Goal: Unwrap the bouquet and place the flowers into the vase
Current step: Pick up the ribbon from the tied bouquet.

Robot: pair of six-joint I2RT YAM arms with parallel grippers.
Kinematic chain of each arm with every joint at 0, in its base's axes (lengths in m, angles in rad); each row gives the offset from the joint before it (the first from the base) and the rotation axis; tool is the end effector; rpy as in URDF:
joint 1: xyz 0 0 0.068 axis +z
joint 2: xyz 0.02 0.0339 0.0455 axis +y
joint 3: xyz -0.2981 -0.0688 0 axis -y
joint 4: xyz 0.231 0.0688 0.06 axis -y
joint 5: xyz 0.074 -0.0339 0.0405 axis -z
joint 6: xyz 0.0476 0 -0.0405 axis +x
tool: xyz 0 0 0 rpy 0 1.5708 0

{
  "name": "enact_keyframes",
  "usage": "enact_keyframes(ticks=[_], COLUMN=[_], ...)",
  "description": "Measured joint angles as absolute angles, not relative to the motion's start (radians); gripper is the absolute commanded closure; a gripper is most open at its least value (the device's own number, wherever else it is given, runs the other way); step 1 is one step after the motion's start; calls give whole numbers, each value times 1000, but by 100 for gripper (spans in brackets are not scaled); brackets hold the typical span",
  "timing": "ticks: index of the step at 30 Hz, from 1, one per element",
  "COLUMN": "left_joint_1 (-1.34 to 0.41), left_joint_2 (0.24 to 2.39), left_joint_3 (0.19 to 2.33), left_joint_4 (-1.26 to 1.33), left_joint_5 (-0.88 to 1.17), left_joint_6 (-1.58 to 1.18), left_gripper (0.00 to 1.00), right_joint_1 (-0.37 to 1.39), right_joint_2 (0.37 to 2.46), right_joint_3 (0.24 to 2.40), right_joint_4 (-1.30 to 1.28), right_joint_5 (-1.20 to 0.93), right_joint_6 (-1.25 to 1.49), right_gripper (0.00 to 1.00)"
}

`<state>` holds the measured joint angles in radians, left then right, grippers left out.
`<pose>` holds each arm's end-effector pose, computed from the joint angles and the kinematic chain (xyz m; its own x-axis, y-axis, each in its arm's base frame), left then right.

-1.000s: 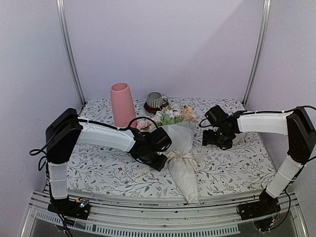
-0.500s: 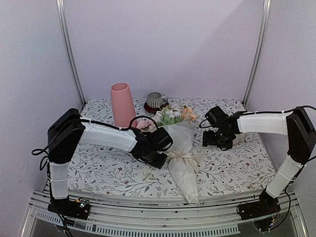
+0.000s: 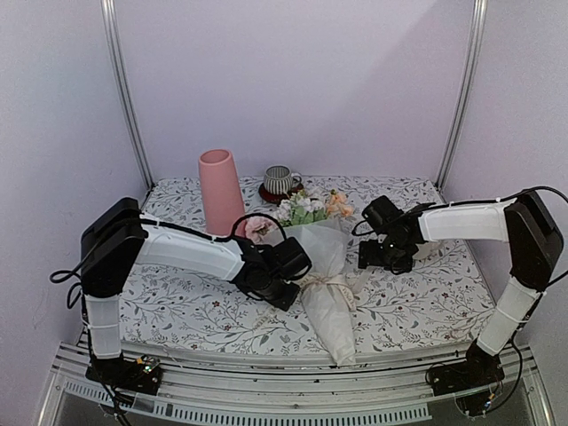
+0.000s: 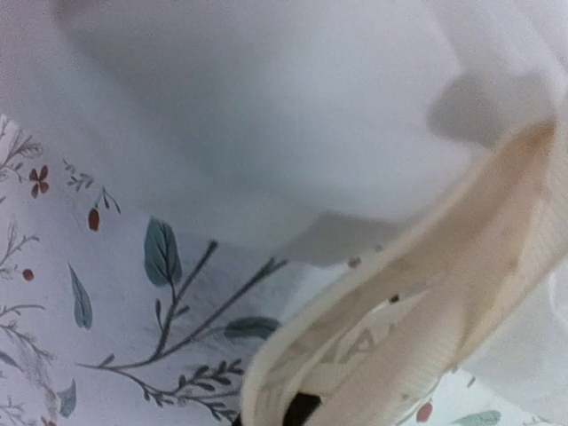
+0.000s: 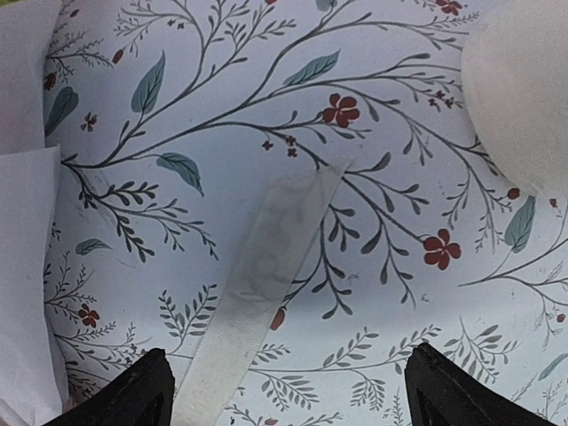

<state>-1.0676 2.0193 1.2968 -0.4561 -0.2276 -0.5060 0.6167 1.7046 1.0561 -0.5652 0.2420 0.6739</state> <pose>0.2063 -0.3525 0.1631 -0.7833 0.4438 -0.4354 0.4941 0.8694 -0.0029 0.2694 0.1770 0.2046 -0.9050 0.1011 -0.4133 0.0916 0.9949 0.0427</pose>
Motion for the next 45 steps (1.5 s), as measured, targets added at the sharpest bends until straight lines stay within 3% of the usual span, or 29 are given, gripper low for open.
enact_keyframes(ticks=[6, 12, 15, 19, 23, 26, 27, 28, 38, 45], left_joint_1=[-1132, -1157, -1159, -1169, -1173, -1174, -1174, -1174, -1174, -1174], left_joint_2=[1971, 1911, 1893, 1876, 1863, 1854, 1851, 1849, 1824, 1780], left_joint_3=[1260, 1242, 1232, 1227, 1227, 1227, 1227, 1227, 1217, 1210], left_joint_4=[-501, -509, -502, -492, -480, -469, -467, -466, -460, -461], left_joint_5=[-245, -271, -279, -280, -281, -283, -283, -283, -291, -300], left_joint_6=[-506, -508, -508, -506, -501, -498, -498, -497, -491, -491], left_gripper=[100, 100, 100, 100, 100, 100, 100, 100, 100, 100], right_joint_1=[663, 674, 674, 674, 677, 677, 678, 678, 680, 680], right_joint_2=[1801, 1841, 1865, 1869, 1879, 1887, 1889, 1891, 1873, 1715], right_joint_3=[1119, 1137, 1140, 1143, 1151, 1159, 1161, 1164, 1153, 1132], right_joint_4=[-581, -586, -587, -586, -587, -582, -581, -581, -579, -603], right_joint_5=[250, 247, 233, 226, 225, 225, 225, 224, 226, 296], right_joint_6=[697, 717, 720, 723, 722, 727, 726, 727, 744, 752], right_gripper=[12, 22, 31, 34, 73, 78, 91, 97, 98, 98])
